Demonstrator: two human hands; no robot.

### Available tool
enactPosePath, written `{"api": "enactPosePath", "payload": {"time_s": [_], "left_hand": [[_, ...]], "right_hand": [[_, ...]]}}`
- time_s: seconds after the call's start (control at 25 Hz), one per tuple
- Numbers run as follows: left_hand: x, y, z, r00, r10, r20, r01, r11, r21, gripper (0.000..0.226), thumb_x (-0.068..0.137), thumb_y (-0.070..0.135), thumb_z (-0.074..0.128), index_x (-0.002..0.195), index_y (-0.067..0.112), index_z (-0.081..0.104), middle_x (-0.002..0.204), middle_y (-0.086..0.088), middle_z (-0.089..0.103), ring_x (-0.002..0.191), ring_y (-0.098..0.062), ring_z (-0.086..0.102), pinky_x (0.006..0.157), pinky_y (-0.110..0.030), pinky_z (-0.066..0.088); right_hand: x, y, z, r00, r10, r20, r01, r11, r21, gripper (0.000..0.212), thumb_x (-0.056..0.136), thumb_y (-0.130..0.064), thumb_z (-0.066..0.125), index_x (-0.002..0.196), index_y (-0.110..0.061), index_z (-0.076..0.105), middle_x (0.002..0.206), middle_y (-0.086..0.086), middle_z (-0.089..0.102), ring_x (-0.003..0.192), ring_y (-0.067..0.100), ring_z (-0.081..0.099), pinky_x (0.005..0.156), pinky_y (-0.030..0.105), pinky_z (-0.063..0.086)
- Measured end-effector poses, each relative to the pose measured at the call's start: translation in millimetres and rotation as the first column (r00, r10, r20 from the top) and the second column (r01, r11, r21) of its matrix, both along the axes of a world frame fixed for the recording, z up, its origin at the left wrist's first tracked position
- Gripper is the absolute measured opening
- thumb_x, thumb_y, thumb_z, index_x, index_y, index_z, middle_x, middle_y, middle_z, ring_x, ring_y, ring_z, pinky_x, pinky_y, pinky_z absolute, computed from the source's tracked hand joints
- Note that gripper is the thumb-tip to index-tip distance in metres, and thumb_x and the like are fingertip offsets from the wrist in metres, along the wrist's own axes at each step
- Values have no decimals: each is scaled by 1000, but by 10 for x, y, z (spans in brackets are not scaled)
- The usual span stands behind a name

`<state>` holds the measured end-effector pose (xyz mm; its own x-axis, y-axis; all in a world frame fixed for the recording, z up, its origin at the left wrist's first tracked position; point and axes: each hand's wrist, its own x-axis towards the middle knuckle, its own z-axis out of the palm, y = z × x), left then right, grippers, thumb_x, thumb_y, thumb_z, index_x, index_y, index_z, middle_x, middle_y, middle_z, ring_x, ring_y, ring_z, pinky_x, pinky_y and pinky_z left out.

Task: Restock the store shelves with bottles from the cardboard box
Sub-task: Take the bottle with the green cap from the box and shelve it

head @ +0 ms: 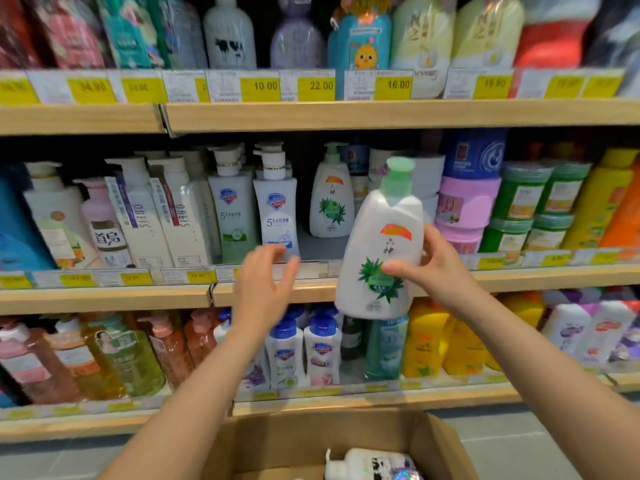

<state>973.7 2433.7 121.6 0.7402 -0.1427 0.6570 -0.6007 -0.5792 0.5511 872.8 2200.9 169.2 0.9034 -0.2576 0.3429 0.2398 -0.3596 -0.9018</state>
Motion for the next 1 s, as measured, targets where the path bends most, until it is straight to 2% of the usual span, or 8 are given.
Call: {"api": "enactPosePath", "payload": {"time_s": [0.08, 0.2, 0.32, 0.44, 0.6, 0.76, 0.88, 1.0], "left_hand": [[267, 145, 5, 982, 143, 124, -157, 981, 112, 29, 93, 32, 47, 108, 9, 56, 101, -7, 58, 96, -23, 51, 83, -36, 40], [505, 162, -173, 970, 205, 132, -235, 928, 288, 27, 92, 28, 47, 103, 5, 56, 95, -12, 56, 91, -29, 50, 79, -40, 40], [628, 133, -368, 975, 179, 133, -212, 926, 311, 31, 89, 34, 37, 92, 7, 53, 87, -8, 50, 82, -26, 46, 76, -35, 33], [741, 165, -521, 969, 163, 186, -212, 935, 286, 35, 86, 37, 37, 94, 7, 53, 88, -9, 51, 83, -26, 44, 78, -33, 30], [798, 136, -667, 946, 199, 254, -279, 900, 335, 36, 84, 38, 39, 99, 7, 49, 92, -11, 53, 86, -25, 41, 83, -36, 32], [824, 154, -708, 927, 215, 307, -324, 870, 371, 39, 82, 39, 41, 101, 6, 47, 92, -13, 53, 88, -25, 37, 86, -41, 33], [829, 146, -694, 929, 227, 292, -332, 860, 387, 38, 82, 39, 42, 103, 6, 45, 93, -13, 53, 88, -25, 37, 88, -39, 29], [828, 141, -691, 928, 223, 298, -330, 862, 385, 38, 83, 39, 42, 104, 6, 45, 94, -13, 53, 89, -27, 40, 89, -39, 28]], "right_hand": [[112, 34, 128, 997, -15, 76, 21, 997, -78, 59, 68, -18, 80, 117, -22, 48, 108, -10, 61, 97, 1, 60, 74, 21, 54], [383, 142, 283, 984, -1, 177, 22, 992, -120, 62, 69, -14, 79, 120, -21, 44, 106, -16, 58, 95, -6, 59, 75, 14, 52], [677, 204, 300, 971, 15, 238, 34, 979, -201, 66, 68, -13, 79, 120, -29, 42, 106, -17, 57, 100, 2, 58, 80, 23, 52], [929, 199, 143, 967, -7, 253, 83, 953, -290, 66, 68, -10, 78, 120, -30, 42, 105, -18, 56, 100, 6, 57, 76, 22, 50], [1221, 145, -40, 985, -39, 168, 83, 960, -268, 66, 71, -18, 78, 125, -21, 40, 108, -8, 57, 102, 11, 57, 73, 11, 47], [1464, 56, -185, 996, -74, 57, 84, 979, -188, 80, 72, -20, 78, 137, -16, 30, 122, 2, 56, 111, 17, 55, 93, 34, 48], [1531, 47, -171, 997, -69, -42, 61, 983, -173, 59, 77, -21, 74, 126, -9, 43, 116, 9, 61, 107, 23, 59, 94, 42, 50], [1486, 132, -164, 995, -95, -7, 93, 987, -134, 51, 82, -19, 68, 127, -9, 45, 108, 3, 60, 102, 20, 59, 85, 27, 51]]}}
